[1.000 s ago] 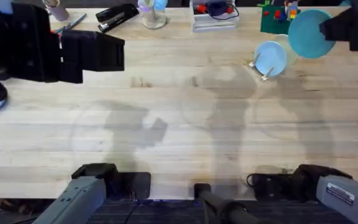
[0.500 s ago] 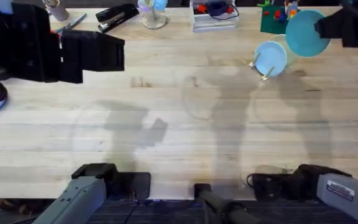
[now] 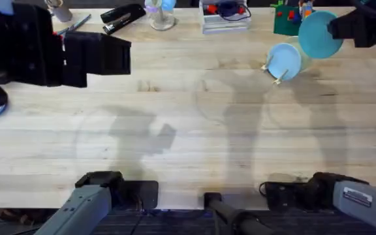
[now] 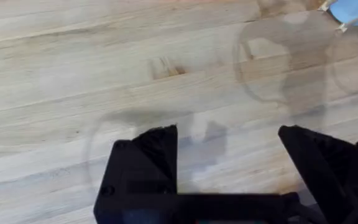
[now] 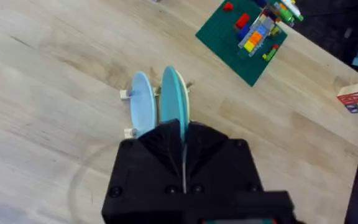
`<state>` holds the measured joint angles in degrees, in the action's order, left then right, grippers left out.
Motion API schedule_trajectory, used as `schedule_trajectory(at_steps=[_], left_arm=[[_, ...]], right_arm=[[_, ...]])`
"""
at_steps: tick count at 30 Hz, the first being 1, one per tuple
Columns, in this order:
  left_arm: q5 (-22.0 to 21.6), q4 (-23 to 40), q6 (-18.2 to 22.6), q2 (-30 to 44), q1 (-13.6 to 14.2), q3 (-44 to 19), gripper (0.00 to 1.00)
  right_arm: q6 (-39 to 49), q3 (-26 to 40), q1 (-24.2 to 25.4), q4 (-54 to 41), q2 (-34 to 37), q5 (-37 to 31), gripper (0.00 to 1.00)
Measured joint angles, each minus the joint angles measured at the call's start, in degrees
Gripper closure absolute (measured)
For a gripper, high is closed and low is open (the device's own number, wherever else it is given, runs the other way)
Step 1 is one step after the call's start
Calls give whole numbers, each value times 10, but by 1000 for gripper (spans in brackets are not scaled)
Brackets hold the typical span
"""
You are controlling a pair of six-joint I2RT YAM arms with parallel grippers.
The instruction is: Pick up the plates from the table one by one and place each into a slot on the dish rack.
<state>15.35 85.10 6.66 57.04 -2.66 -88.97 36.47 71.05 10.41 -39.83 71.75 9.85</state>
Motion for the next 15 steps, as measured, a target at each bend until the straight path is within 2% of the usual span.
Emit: schedule_trajectory(at_steps=[15], left_arm=[[0, 0, 0, 0, 0, 0, 7]], right_arm=[[1, 0, 0, 17, 18, 0, 973]])
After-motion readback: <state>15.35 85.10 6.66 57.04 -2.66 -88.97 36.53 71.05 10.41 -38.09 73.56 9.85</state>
